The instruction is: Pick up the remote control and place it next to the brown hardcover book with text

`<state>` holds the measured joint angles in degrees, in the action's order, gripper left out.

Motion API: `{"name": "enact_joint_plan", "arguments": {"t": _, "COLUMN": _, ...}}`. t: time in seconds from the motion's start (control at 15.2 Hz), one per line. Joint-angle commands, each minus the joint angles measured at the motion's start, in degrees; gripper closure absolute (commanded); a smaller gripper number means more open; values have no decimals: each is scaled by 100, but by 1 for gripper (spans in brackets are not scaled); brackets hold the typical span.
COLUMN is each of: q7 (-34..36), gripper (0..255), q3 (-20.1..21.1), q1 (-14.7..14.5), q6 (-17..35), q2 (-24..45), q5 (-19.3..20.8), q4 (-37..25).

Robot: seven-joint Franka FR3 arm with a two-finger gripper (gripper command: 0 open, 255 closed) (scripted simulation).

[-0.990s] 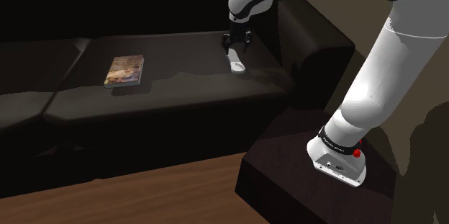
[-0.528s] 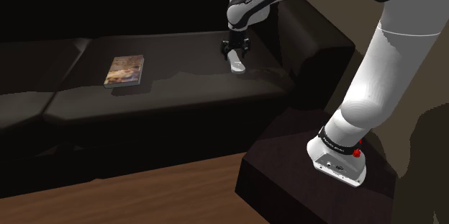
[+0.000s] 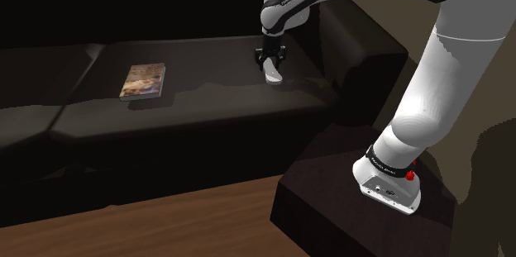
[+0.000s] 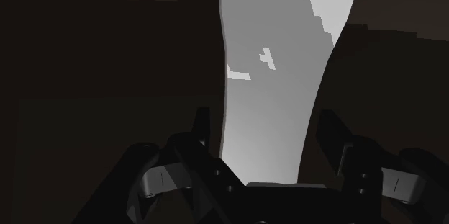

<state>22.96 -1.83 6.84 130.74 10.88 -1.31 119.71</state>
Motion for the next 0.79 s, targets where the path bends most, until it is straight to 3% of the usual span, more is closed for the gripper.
{"name": "enact_joint_plan", "arguments": {"t": 0.0, "q7": 0, "gripper": 255, "q3": -1, "q1": 1, "q6": -1, "q2": 1, "q5": 0, "q4": 1}}
{"name": "enact_joint_plan", "arguments": {"t": 0.73, "q7": 7, "gripper": 255, "q3": -3, "q1": 0, "q6": -210, "q2": -127, "q5": 9, "q4": -80}}
